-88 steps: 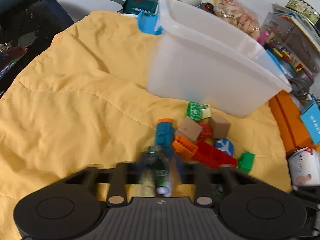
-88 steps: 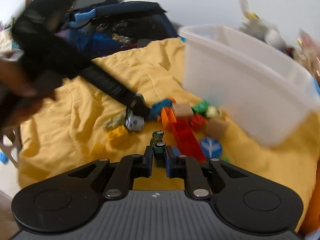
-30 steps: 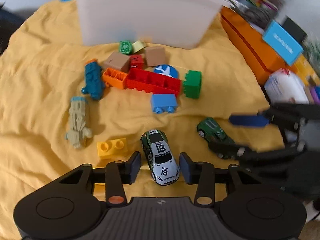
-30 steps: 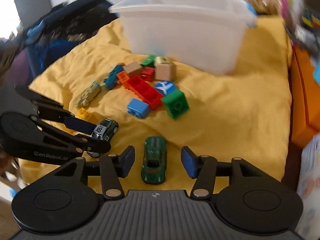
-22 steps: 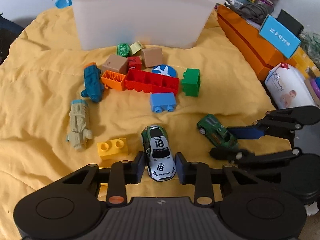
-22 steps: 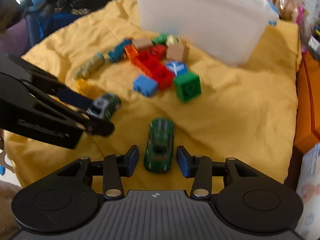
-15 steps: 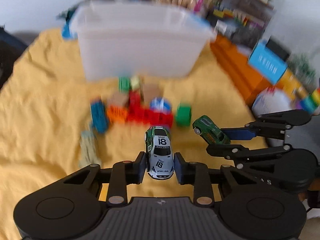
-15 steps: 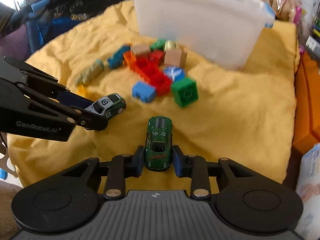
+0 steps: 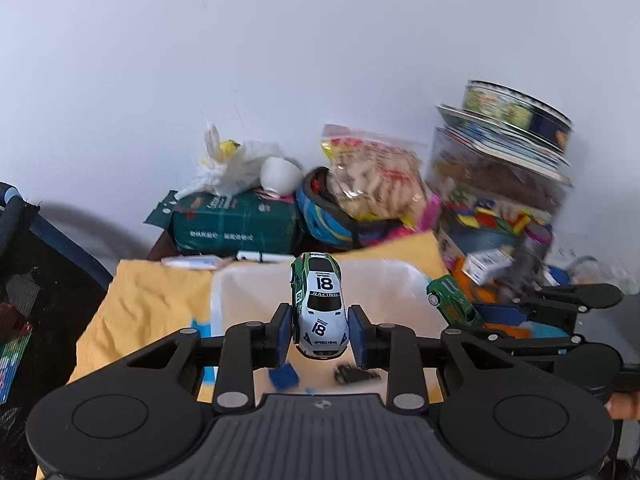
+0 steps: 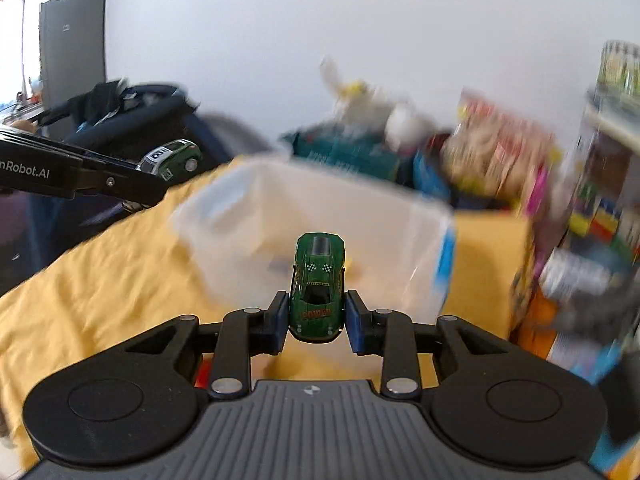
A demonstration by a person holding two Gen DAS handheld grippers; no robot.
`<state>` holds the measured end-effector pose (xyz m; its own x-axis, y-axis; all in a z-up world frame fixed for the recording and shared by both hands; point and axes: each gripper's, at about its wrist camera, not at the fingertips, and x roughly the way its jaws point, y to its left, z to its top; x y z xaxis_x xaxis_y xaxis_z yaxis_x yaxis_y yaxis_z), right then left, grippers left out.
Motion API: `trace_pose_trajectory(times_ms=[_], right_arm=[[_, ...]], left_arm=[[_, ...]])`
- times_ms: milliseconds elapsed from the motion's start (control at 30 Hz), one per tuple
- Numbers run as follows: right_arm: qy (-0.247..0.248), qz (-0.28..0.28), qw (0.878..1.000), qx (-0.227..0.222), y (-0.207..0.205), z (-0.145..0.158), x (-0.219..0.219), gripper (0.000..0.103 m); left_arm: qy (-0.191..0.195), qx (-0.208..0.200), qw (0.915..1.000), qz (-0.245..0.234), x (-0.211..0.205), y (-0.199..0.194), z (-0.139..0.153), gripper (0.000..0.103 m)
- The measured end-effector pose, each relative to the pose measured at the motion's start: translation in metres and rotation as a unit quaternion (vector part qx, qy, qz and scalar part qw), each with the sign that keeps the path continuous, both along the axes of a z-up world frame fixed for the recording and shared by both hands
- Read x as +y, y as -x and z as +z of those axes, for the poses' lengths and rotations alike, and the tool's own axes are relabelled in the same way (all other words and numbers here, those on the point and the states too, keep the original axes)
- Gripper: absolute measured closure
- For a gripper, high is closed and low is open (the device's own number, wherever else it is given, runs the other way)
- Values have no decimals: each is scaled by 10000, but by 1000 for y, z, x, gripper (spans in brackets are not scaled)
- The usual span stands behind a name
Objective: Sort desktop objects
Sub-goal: 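Carry both cars over the bin and open both tools to drop them, then grasp the beige toy figure with the left tool while the right tool grasps the teal figure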
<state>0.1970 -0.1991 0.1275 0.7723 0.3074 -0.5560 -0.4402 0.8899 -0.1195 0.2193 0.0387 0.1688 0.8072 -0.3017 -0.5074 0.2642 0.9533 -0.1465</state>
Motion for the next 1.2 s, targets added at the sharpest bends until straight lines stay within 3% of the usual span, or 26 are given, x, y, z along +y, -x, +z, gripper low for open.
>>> trace_pose_trajectory(times_ms=[167, 233, 300, 333, 400, 500, 600, 700, 867, 967, 1067, 1200], right_arm=[[-88, -284, 9995, 100, -44, -1, 10, 70], [-48, -448, 9987, 246, -53, -11, 13, 70], [68, -581, 9976, 364, -58, -21, 16, 67], [133, -667, 9971, 352, -58, -22, 15, 64], [140, -686, 9973, 236, -50, -21, 12, 55], [-8, -621, 9980, 131, -39, -13, 7, 54], [-268, -432, 9987, 101, -21, -8, 4, 53], [-419, -163, 9988, 189, -6, -15, 4, 53], [-278, 247, 9962, 788, 25, -56, 8, 53], [-373, 349, 9903, 1295, 44, -85, 7, 53], [-391, 388, 9828, 1762, 61, -109, 9, 54], [-301, 477, 9800, 1909, 75, -119, 17, 54]], left_arm=[[-200, 247, 9993, 214, -13, -43, -29, 69], [-287, 172, 9994, 17, -18, -45, -36, 51], [-425, 170, 9990, -19, -16, -35, -38, 41], [-452, 156, 9988, -71, -15, -28, -39, 40], [-434, 163, 9989, -93, -11, -18, -38, 40], [-335, 236, 9991, -144, -4, 3, -44, 40], [-687, 331, 9969, -215, -1, 31, -65, 40], [-867, 762, 9929, -270, 3, 59, -93, 40], [-907, 1573, 9831, -214, 13, 96, -141, 40], [-451, 1941, 9799, -15, 27, 100, -163, 46], [-164, 2005, 9791, 289, 39, 97, -173, 47], [-171, 2038, 9781, 386, 39, 86, -177, 48]])
